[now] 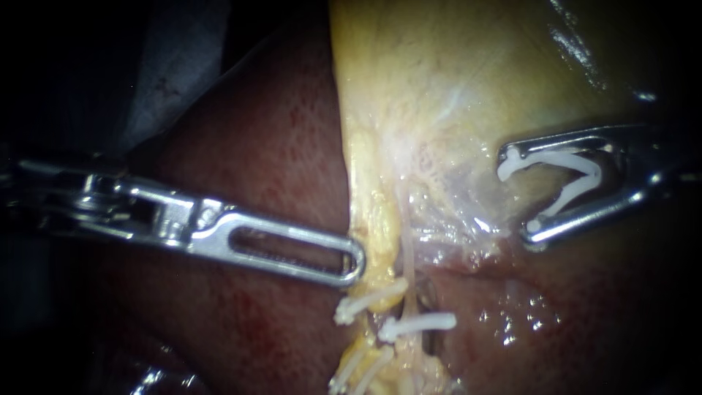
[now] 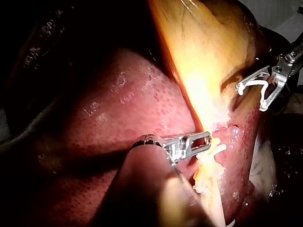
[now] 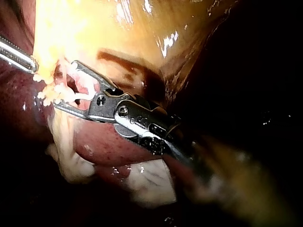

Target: Clipping second clip right tube

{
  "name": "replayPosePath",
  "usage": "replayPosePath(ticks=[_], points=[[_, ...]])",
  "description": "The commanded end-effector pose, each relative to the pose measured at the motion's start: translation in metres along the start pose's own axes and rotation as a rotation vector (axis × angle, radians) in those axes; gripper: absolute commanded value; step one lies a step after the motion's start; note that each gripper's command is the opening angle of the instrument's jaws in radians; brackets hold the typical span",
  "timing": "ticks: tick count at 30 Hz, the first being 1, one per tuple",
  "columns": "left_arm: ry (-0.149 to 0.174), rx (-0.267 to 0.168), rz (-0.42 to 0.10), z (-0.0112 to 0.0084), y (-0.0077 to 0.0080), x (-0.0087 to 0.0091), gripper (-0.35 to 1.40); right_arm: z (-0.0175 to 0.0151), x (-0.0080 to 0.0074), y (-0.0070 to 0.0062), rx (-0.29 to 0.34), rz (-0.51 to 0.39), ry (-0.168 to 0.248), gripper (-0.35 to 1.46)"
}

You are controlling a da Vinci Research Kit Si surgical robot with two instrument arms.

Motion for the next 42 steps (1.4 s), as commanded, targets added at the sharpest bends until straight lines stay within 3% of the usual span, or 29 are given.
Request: replayPosePath(ticks=[1, 9, 17, 27, 31, 42], points=[[0.000, 0.000, 0.000, -0.0001, 0.0000, 0.0000, -0.35, 0.0001, 0.0000, 0.0000, 0.000, 0.000, 0.000, 0.59], [0.006, 0.011, -0.006, -0.0029, -0.0012, -0.0007, -0.35, 0.0019, -0.0009, -0.0005, -0.010, -0.007, -0.001, 0.57], [-0.013, 0.009, -0.020, -0.0062, -0.0034, -0.0014, -0.35, 0.0067, -0.0040, -0.0014, 0.014, 0.061, -0.012, 0.58], [-0.015, 0.011, -0.026, -0.0068, -0.0047, -0.0013, -0.35, 0.0119, -0.0083, -0.0030, 0.073, 0.151, -0.043, 0.55], [-0.014, 0.012, -0.027, -0.0069, -0.0049, -0.0013, -0.35, 0.0124, -0.0092, -0.0026, 0.071, 0.151, -0.044, 0.55], [-0.015, 0.013, -0.036, -0.0070, -0.0058, -0.0012, -0.35, 0.0123, -0.0100, -0.0008, 0.067, 0.150, -0.043, 0.55]])
